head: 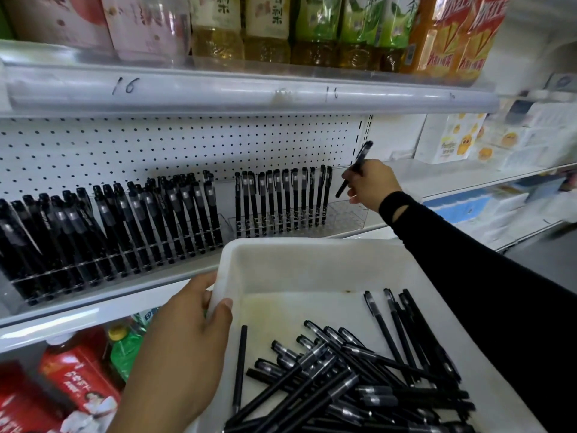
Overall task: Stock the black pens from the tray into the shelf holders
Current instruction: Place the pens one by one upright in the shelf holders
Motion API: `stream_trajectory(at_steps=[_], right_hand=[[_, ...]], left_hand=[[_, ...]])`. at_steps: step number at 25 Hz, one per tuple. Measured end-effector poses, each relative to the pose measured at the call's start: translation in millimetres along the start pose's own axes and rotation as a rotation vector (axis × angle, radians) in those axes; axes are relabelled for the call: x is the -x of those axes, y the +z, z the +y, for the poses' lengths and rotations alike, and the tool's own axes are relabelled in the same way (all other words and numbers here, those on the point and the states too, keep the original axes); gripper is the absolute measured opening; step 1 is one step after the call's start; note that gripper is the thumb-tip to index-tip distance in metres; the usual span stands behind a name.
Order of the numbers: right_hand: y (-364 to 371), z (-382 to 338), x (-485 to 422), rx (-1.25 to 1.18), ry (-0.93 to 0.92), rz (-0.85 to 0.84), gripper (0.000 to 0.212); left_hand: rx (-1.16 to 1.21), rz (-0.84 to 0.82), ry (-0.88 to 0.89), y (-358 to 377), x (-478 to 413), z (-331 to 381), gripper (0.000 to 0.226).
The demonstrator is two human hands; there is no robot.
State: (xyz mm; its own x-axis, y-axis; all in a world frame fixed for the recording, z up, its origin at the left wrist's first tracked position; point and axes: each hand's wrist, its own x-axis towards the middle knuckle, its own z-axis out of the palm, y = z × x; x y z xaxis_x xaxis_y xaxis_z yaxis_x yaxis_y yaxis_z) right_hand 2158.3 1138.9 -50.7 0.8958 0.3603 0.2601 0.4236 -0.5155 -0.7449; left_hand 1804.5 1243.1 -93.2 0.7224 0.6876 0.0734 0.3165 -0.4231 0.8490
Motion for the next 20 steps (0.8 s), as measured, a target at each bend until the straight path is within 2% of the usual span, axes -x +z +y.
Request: stream_trajectory(at_steps=[2,8,12,14,17,20], right_hand=[[14.9,8.7,-10.7,0.134,-0.029,-0.003,0.015],[32.1,24.6,-22.0,0.278,-0.027,-0.116,0.024],[39.1,21.0,-24.8,0.582,-0.053,-0.168,0.029],[40.8,17.9,-27.9,0.649,-0.037,-0.192,0.03],[39.8,17.6,-24.5,0.621,-0.027,-0.202,0.026],[20.6,15.5,-5.6,0.458,0.035,-0.139,0.04]], left_hand=[[0.003,0.002,-0.002,-0.2,-2.6,-1.7,0.031],[0.0,0.0,-0.006,0.8,-5.7,-6.0,0.034],[-0.01,-0.013,-0.012,3.1,-8.1,-6.4,0.035],[-0.018,-0.007,-0.013,3.9,-8.4,-5.6,0.035],[-0.016,0.003,-0.01,3.8,-6.7,-4.9,0.034],[-0.005,-0.002,-0.018,1.9,-4.8,-4.9,0.034]])
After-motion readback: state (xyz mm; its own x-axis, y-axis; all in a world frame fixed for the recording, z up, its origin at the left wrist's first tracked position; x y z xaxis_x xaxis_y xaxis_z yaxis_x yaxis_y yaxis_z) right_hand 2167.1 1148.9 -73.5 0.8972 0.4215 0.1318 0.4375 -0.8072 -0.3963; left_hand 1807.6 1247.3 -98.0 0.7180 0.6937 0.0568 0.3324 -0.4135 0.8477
